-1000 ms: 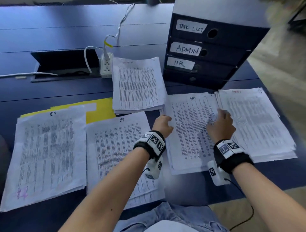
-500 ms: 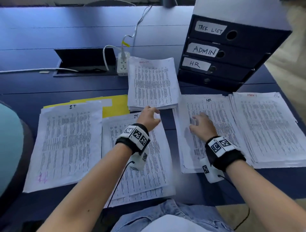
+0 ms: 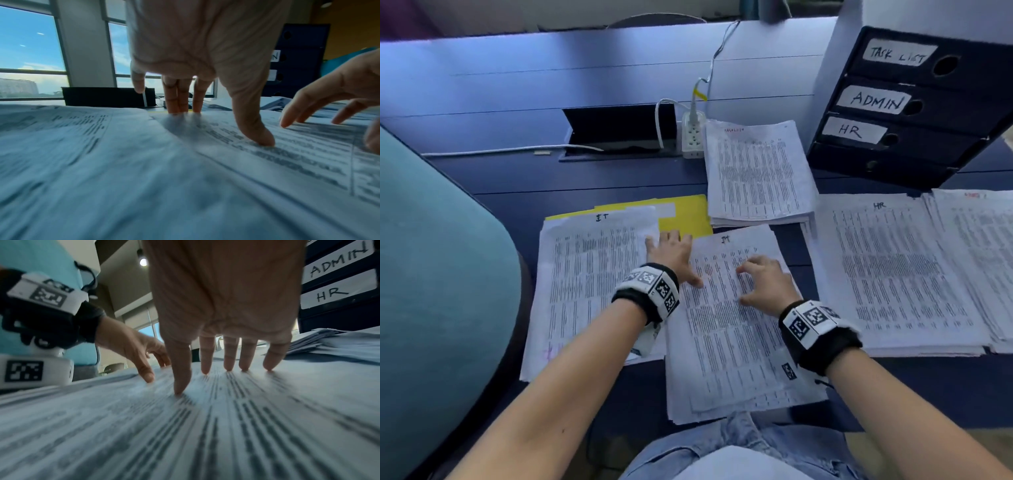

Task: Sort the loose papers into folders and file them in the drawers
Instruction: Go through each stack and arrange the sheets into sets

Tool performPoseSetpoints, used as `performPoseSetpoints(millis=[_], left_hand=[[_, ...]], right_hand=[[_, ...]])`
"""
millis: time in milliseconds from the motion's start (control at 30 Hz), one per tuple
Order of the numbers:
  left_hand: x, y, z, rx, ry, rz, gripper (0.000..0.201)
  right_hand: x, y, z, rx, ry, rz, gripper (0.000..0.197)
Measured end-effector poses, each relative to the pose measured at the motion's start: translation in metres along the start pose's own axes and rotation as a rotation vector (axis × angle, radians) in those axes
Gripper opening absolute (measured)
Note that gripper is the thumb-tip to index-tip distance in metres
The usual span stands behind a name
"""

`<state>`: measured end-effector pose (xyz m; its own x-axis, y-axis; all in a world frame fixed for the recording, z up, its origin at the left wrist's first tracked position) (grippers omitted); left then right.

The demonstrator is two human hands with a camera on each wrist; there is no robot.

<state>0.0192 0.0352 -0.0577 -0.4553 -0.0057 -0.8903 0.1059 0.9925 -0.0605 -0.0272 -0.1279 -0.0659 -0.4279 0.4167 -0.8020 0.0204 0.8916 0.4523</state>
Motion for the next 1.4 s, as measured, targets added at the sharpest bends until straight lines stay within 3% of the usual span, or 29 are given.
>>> performPoseSetpoints(millis=[133,367,500,567,633,700,867,933,1000,1100,1133,1200,1267,1333,1400], left_hand=[[0.000,0.002,0.000,0.050,-0.098,-0.019,0.088],[0.001,-0.002,-0.003,0.140,-0.217,-0.011,0.072],[-0.006,-0.004,-0.010,0.204,-0.350,-0.112,0.030],[-0.010,-0.012,-0.016,0.382,-0.394,-0.270,0.017],[-0.010,-0.017,-0.021,0.541,-0.451,-0.372,0.019],[-0.008,-0.020,-0.028,0.602,-0.440,-0.412,0.017],[-0.008,-0.019,-0.045,0.716,-0.476,-0.513,0.015],[-0.009,-0.015,-0.045,0.684,-0.418,-0.629,0.012],[-0.004,-0.007,-0.035,0.557,-0.257,-0.738,0.016],[0.003,0.004,-0.017,0.396,-0.070,-0.736,0.055],[0.004,0.005,-0.011,0.361,-0.031,-0.666,0.059],[0.006,0.004,-0.002,0.285,0.003,-0.400,0.062],[0.006,0.004,0.004,0.228,-0.001,-0.163,0.072],[0.007,0.002,0.007,0.187,-0.005,-0.037,0.081],[0.008,0.001,0.009,0.165,-0.005,-0.010,0.082]], right_hand=[[0.003,-0.003,-0.003,0.087,-0.070,-0.095,0.064],[0.000,-0.019,-0.010,0.332,-0.111,-0.009,0.121],[-0.001,-0.023,-0.012,0.397,-0.105,0.043,0.137],[-0.004,-0.026,-0.013,0.412,-0.141,0.071,0.137],[-0.009,-0.032,-0.015,0.430,-0.200,0.112,0.135],[-0.013,-0.041,-0.019,0.457,-0.272,0.192,0.127],[-0.018,-0.051,-0.025,0.462,-0.380,0.308,0.080],[-0.016,-0.054,-0.024,0.430,-0.417,0.393,0.064],[-0.016,-0.055,-0.022,0.394,-0.453,0.524,0.057],[-0.013,-0.053,-0.019,0.331,-0.418,0.654,0.055],[-0.012,-0.051,-0.017,0.309,-0.381,0.649,0.050],[-0.012,-0.049,-0.014,0.290,-0.361,0.583,0.042],[-0.017,-0.048,-0.013,0.327,-0.395,0.440,0.056],[-0.024,-0.039,-0.011,0.334,-0.398,0.202,0.071],[-0.029,-0.019,-0.007,0.218,-0.369,0.001,0.072]])
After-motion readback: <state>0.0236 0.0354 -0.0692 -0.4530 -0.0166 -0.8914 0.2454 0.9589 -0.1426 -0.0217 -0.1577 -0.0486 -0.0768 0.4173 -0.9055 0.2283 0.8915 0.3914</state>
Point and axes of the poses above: each hand's wrist, its own z-axis towards the middle knuckle, its own x-axis out of the palm, y = z × x, the point moved 6 cm from there along z, towards the middle knuckle, and after that the axes turned 1 degree about -x, right-handed, at the moved point
